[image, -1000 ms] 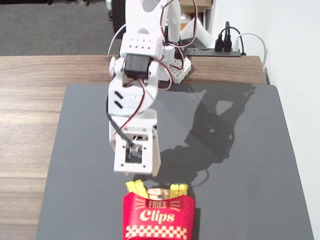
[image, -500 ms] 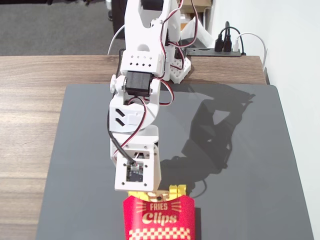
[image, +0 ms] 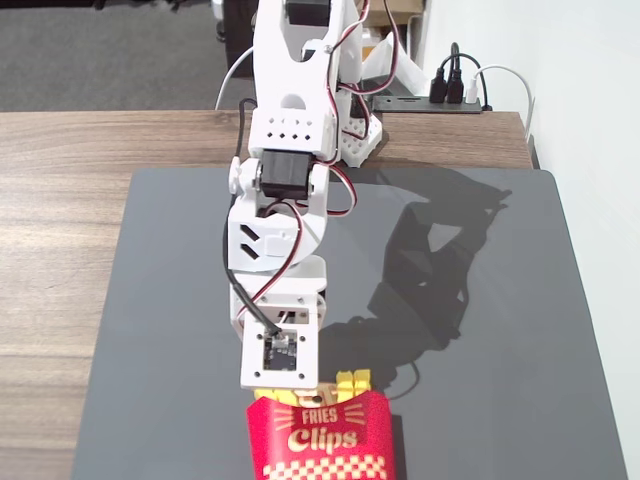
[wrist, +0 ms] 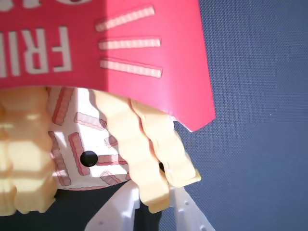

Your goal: Grab a fry

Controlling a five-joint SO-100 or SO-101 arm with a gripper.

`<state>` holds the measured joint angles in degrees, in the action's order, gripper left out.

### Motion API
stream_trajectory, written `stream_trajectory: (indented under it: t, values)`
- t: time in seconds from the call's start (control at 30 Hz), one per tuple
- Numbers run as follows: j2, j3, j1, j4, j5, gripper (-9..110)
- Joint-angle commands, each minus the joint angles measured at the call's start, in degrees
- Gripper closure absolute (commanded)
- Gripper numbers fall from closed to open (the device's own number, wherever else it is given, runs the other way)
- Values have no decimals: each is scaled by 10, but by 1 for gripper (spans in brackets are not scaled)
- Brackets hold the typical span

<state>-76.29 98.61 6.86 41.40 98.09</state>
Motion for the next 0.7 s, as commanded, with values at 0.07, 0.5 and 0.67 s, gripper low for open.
stream_trajectory:
  t: [0.07, 0.5, 0.67]
  values:
    - [-15, -26, -3, -2, -4, 101]
    - [-84, 27, -4, 49, 2, 101]
    - [-142, 87, -5, 53, 4, 101]
